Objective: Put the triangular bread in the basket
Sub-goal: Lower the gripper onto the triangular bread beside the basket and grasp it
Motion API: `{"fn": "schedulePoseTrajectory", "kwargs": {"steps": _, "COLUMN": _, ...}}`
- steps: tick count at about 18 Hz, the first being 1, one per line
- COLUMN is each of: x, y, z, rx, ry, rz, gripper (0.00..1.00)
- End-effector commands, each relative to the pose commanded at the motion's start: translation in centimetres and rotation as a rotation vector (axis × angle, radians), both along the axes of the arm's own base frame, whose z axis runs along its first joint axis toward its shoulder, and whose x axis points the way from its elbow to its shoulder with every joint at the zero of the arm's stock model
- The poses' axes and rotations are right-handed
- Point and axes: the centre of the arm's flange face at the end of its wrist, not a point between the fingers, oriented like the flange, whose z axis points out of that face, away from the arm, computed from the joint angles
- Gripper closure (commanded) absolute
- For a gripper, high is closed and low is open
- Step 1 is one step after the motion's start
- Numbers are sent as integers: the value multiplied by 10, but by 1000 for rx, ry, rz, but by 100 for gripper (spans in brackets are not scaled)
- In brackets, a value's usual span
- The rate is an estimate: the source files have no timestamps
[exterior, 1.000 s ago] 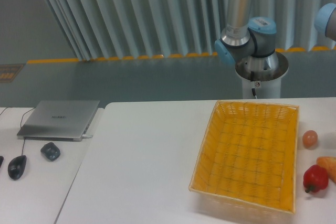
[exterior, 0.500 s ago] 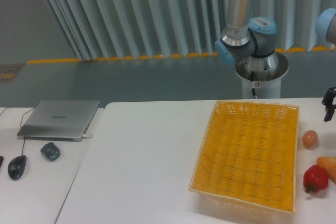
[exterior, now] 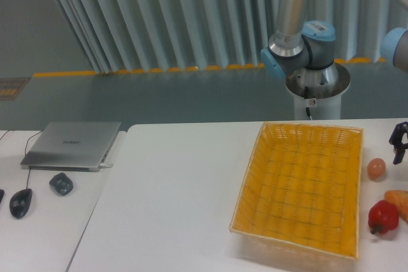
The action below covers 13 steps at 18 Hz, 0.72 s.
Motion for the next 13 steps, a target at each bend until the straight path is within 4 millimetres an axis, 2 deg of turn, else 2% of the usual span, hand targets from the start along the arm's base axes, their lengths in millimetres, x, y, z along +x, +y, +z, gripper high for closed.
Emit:
{"fn": "schedulePoseTrajectory", "kwargs": {"steps": 2, "x": -2, "y": 0, "z": -5, "rx": 6, "ry": 13, "rz": 6, "gripper": 0}}
{"fn": "schedulePoseTrajectory", "kwargs": {"steps": 5, "x": -3, "y": -4, "z": -23, "rx": -11, "ry": 24, "rz": 9, "gripper": 0}}
{"fn": "schedulePoseTrajectory", "kwargs": {"steps": 9, "x": 4, "y": -8, "z": -47, "rx": -140, "ry": 47, "rz": -8, "gripper": 0}}
{"fn": "schedulePoseTrajectory", "kwargs": {"steps": 13, "x": 6, "y": -6, "z": -50, "rx": -151, "ry": 47, "rz": -17, "gripper": 0}}
